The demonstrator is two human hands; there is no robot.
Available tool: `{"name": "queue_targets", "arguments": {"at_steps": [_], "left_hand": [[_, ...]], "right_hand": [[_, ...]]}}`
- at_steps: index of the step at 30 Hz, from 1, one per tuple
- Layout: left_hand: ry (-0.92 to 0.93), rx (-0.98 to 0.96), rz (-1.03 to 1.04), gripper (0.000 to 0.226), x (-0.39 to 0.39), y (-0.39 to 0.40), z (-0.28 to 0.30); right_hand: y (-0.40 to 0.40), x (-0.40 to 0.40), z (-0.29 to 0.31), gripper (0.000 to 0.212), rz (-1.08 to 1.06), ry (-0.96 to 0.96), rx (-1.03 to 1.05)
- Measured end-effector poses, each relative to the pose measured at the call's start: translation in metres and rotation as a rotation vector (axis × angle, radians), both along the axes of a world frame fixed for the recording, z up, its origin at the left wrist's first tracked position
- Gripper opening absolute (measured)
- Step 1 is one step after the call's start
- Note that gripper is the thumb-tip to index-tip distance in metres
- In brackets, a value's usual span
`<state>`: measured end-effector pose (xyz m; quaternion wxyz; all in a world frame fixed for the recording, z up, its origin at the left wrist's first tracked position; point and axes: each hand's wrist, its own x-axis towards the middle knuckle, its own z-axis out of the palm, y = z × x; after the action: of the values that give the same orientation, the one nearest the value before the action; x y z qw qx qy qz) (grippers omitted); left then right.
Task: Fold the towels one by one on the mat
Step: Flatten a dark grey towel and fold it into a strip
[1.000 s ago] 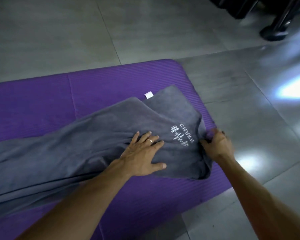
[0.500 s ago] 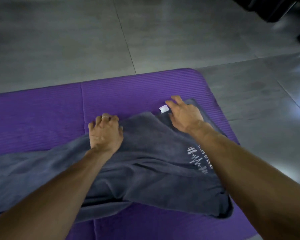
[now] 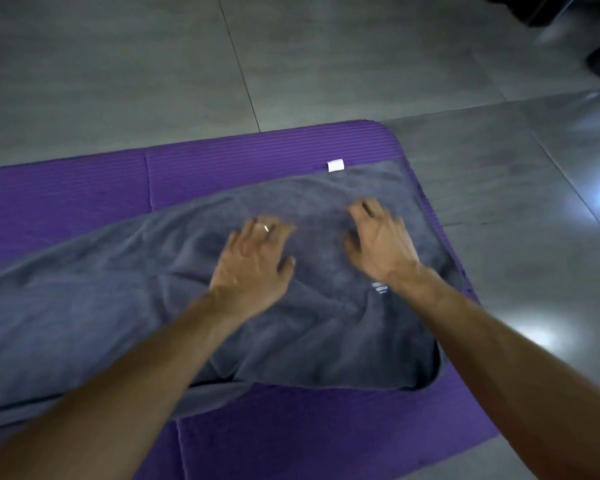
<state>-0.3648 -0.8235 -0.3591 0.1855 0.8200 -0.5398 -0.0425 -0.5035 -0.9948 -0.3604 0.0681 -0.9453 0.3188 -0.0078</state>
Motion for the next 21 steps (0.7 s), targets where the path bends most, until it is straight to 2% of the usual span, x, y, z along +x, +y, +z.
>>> {"name": "queue_targets", "arguments": {"at_steps": [3, 6, 10, 11, 13, 15, 16, 18, 21], "left_hand": [[0.029, -0.037, -0.208, 0.044, -0.054, 0.046, -0.014], [0.023, 0.058, -0.371, 0.047, -0.086, 0.085, -0.022], [-0.063, 0.157, -0.373, 0.060, -0.087, 0.109, -0.023], [-0.058, 0.162, -0.354, 0.065, -0.084, 0.113, -0.020], [-0.086, 0.152, -0.319, 0.067, -0.078, 0.125, -0.014], [-0.157, 0.150, -0.275, 0.059, -0.072, 0.140, -0.011], [-0.189, 0.155, -0.252, 0.053, -0.068, 0.147, -0.010], [-0.229, 0.176, -0.221, 0.041, -0.060, 0.159, -0.011], [-0.228, 0.173, -0.208, 0.027, -0.051, 0.165, -0.009]], "right_hand": [[0.050, -0.067, -0.008, 0.040, 0.079, 0.011, -0.048], [0.081, -0.140, -0.013, 0.044, 0.069, 0.119, -0.062], [0.080, -0.202, -0.005, 0.052, -0.274, 0.329, -0.083], [0.080, -0.203, 0.000, 0.049, -0.343, 0.361, -0.086], [0.092, -0.192, 0.009, 0.038, -0.338, 0.251, -0.134], [0.120, -0.171, 0.013, 0.028, -0.194, 0.037, -0.129], [0.139, -0.161, 0.011, 0.024, -0.093, -0.007, -0.090], [0.172, -0.144, 0.003, 0.024, 0.051, 0.043, -0.053], [0.186, -0.135, -0.009, 0.031, -0.013, 0.093, -0.082]]}}
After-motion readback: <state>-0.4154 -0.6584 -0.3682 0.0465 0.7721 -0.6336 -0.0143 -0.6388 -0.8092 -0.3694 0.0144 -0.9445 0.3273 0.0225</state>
